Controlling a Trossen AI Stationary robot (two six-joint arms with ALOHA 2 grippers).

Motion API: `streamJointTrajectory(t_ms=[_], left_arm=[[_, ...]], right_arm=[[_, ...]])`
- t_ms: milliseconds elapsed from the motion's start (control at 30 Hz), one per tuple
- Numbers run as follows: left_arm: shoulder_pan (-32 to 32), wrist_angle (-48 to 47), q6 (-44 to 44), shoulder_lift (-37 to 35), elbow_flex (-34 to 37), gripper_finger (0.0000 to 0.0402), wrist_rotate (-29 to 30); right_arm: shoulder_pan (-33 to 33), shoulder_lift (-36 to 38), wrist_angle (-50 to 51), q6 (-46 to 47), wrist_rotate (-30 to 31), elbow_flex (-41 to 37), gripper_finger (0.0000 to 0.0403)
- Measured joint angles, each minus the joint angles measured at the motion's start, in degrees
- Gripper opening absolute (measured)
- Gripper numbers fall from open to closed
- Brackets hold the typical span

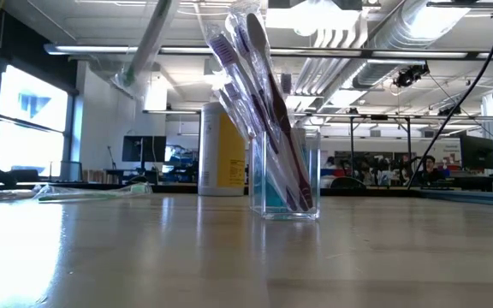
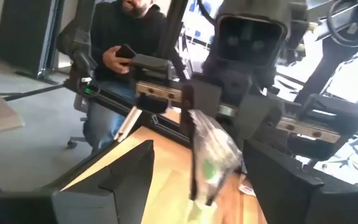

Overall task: Pick & Place toothbrushing station
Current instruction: Put the green toothbrush into the transparent organizer

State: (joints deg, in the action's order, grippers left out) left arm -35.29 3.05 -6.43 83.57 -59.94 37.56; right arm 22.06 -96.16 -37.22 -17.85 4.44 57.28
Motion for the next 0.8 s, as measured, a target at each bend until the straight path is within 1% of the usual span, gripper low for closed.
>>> streamJointTrajectory(t_ms=[100, 233, 467, 600, 700, 800], left_arm=[[0.0, 0.2, 0.0, 0.0, 0.0, 0.0008, 0.0], [0.0, -0.1, 0.1, 0.0, 0.0, 0.0008, 0.0], [0.0, -0.3, 0.2, 0.0, 0.0, 0.0008, -0.2], [0.0, -0.6, 0.1, 0.0, 0.0, 0.0008, -0.4], [0.0, -0.7, 0.0, 0.0, 0.0, 0.001, -1.7], [0.1, -0.5, -0.4, 0.0, 0.0, 0.0025, -2.6]], right_arm=[[-0.1, 0.0, -0.1, 0.1, 0.1, 0.0, 0.0222], [-0.1, 0.0, 0.1, 0.0, -0.4, 0.0, 0.0183], [-0.9, 0.0, 0.3, -0.3, -0.6, 0.0, 0.0088], [-1.7, 0.0, 0.4, -0.5, -3.5, 0.0, 0.0038], [-2.0, 0.0, 0.5, -0.6, -4.5, 0.0, 0.0021], [-2.0, 0.0, 0.7, -0.6, -4.2, 0.0, 0.0022]])
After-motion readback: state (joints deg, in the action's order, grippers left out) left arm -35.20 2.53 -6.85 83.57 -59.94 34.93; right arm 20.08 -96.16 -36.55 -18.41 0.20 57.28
